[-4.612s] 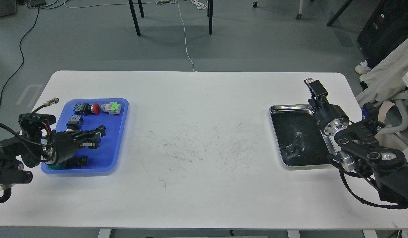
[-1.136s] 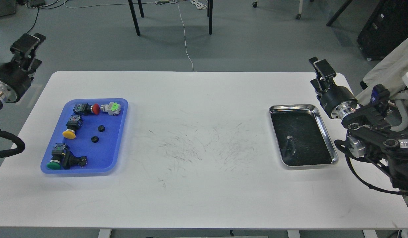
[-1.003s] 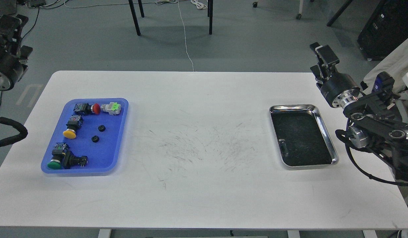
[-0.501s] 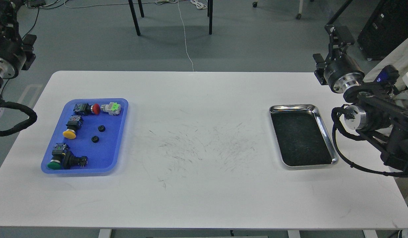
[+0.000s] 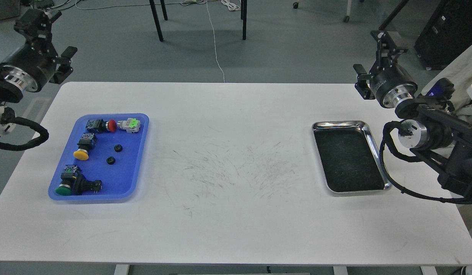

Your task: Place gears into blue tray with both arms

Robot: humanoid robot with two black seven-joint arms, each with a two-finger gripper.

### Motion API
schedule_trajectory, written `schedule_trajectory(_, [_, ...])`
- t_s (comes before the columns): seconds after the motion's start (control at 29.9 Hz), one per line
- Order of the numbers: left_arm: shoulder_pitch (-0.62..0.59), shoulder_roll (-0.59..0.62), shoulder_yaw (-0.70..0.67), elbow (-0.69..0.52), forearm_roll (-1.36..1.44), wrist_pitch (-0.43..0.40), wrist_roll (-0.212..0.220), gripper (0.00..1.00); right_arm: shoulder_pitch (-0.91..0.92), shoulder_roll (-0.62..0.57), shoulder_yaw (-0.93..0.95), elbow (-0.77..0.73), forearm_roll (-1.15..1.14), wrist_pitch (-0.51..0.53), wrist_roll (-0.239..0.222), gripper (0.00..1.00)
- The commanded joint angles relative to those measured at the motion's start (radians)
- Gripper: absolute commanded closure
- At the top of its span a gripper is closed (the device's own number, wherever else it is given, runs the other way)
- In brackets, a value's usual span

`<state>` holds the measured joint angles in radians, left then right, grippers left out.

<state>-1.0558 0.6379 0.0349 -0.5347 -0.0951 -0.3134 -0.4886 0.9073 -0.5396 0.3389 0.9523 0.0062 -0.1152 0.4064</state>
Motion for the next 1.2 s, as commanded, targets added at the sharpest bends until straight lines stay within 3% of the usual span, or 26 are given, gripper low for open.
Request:
schedule_trajectory(0.0, [0.000, -0.024, -0.003, 0.047, -0.003, -0.030, 0.000, 0.01, 0.008, 0.007, 0.005, -0.001, 0.001, -0.001, -0.014, 0.01])
schedule_trajectory(0.17, [0.000, -0.035, -0.006, 0.079, -0.005, -0.055, 0.000, 0.01, 0.021, 0.012, 0.005, -0.001, 0.089, 0.002, -0.047, 0.01])
schedule_trajectory(0.33, [-0.006, -0.057, -0.056, 0.061, -0.017, -0.175, 0.000, 0.01, 0.024, 0.013, 0.003, 0.011, 0.135, 0.005, -0.052, 0.01])
schedule_trajectory(0.63, [0.011, -0.040, -0.138, -0.008, -0.025, -0.175, 0.000, 0.01, 0.019, 0.029, 0.003, 0.006, 0.130, 0.011, -0.047, 0.01])
schedule_trajectory(0.77, [0.017, -0.038, -0.158, -0.011, -0.051, -0.175, 0.048, 0.01, 0.015, 0.039, 0.006, 0.006, 0.129, 0.011, -0.041, 0.01])
schedule_trajectory(1.17, [0.050, -0.050, -0.207, -0.024, -0.078, -0.175, 0.082, 0.01, 0.008, 0.047, 0.028, 0.013, 0.118, 0.011, -0.037, 0.01])
